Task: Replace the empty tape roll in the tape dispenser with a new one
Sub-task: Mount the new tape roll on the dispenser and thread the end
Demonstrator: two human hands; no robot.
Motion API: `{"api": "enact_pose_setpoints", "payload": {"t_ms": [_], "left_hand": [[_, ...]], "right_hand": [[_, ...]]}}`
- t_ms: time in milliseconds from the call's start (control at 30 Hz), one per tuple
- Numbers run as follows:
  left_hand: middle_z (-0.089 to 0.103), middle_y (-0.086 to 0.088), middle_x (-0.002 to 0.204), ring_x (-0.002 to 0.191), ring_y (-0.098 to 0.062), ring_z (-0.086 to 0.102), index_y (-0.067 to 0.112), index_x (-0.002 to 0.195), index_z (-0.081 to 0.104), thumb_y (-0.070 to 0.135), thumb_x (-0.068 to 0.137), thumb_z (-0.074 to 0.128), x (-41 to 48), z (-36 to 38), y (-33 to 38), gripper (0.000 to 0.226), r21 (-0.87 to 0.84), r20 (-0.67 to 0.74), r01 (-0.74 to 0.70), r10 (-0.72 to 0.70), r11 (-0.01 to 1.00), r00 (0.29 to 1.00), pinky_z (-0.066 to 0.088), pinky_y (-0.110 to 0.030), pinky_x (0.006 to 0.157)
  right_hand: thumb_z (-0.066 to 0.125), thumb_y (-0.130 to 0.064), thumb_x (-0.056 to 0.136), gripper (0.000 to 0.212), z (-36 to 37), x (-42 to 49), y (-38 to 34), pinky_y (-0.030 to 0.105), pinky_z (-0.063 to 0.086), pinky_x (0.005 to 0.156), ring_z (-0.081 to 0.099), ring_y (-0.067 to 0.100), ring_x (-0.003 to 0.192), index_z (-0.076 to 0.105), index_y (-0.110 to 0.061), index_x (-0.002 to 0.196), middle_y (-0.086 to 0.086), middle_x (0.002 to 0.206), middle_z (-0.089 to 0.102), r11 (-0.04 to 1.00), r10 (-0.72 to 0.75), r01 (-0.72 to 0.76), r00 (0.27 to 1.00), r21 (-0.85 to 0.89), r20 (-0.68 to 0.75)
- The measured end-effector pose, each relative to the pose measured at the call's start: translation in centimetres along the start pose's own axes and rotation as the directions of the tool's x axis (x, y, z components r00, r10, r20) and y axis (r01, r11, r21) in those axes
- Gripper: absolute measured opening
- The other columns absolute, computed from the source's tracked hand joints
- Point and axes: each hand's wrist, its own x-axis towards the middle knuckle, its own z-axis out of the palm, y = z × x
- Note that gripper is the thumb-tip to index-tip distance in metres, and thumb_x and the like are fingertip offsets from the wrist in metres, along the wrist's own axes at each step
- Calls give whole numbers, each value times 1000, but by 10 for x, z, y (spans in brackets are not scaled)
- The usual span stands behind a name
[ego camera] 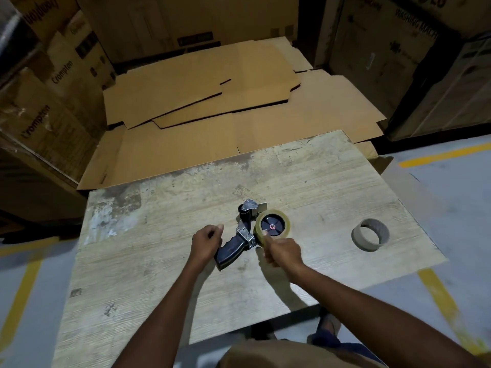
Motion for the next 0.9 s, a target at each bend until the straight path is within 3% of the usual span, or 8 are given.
{"api": "enact_pose_setpoints", "payload": {"t_ms": [67, 167, 333, 433, 533, 700, 800, 900], "left_hand": [[61, -6, 66, 53, 1, 53, 8, 71, 59, 31, 102, 64, -4, -4, 8, 39, -18, -56, -23, 22, 1000, 998, 42, -18, 56], [53, -1, 65, 51, 1, 47, 10, 72, 57, 25, 103, 63, -9, -8, 15, 35, -20, -100, -67, 64, 998, 993, 37, -15, 53], [56, 5, 67, 58, 0, 50, 22, 68, 56, 28, 102, 64, -7, -22, 19, 35, 25, -90, -137, 139, 990, 986, 37, -13, 57], [64, 3, 73, 66, -2, 56, 17, 75, 64, 27, 101, 66, -8, -33, 13, 28, 32, -100, -124, 127, 992, 987, 41, -12, 61], [69, 3, 78, 72, -4, 61, 16, 80, 69, 27, 100, 67, -11, -39, 8, 23, 40, -106, -126, 130, 991, 986, 44, -20, 68], [72, 7, 95, 93, -10, 67, 17, 96, 75, 29, 99, 69, -14, -34, 2, 14, 57, -84, -220, 225, 974, 971, 55, -33, 83], [67, 9, 111, 110, -11, 61, 18, 116, 73, 36, 98, 69, -15, -25, 13, 26, 114, 0, -308, 310, 945, 951, 53, -39, 93], [63, 5, 127, 126, -15, 52, 22, 127, 70, 37, 101, 64, -13, -14, 29, 30, 232, 121, -423, 405, 876, 906, 44, -47, 105]], "right_hand": [[68, -60, 91, 57, 18, -6, -3, 30, 55, 56, 62, 23, 58, 73, -6, 78, 10, 67, 70, 956, 197, -233, 960, 178, 201], [60, -70, 91, 56, 45, -9, -6, 28, 40, 54, 44, 19, 60, 54, -17, 76, 6, 71, 46, 865, 301, -432, 854, 255, 425], [50, -65, 99, 66, 66, -4, -18, 34, 58, 77, 67, 23, 85, 64, -2, 111, 13, 96, 68, 791, 326, -484, 851, 375, 411], [53, -66, 97, 69, 73, -1, -19, 40, 54, 101, 69, 27, 109, 63, -3, 124, 16, 117, 70, 738, 311, -493, 854, 461, 416], [57, -65, 95, 70, 76, -6, -22, 43, 56, 85, 69, 30, 101, 61, -4, 128, 18, 115, 70, 657, 298, -499, 860, 565, 413], [56, -63, 97, 58, 67, -12, -25, 44, 51, 71, 58, 29, 75, 63, -6, 90, 13, 84, 59, 451, 311, -531, 847, 717, 431], [53, -65, 95, 60, 55, -15, -17, 45, 49, 77, 55, 31, 81, 63, -6, 97, 14, 87, 54, 453, 326, -508, 859, 733, 394], [52, -62, 97, 55, 40, -17, -17, 34, 51, 58, 52, 26, 64, 62, -8, 93, 13, 78, 52, 479, 336, -457, 884, 750, 325]]}}
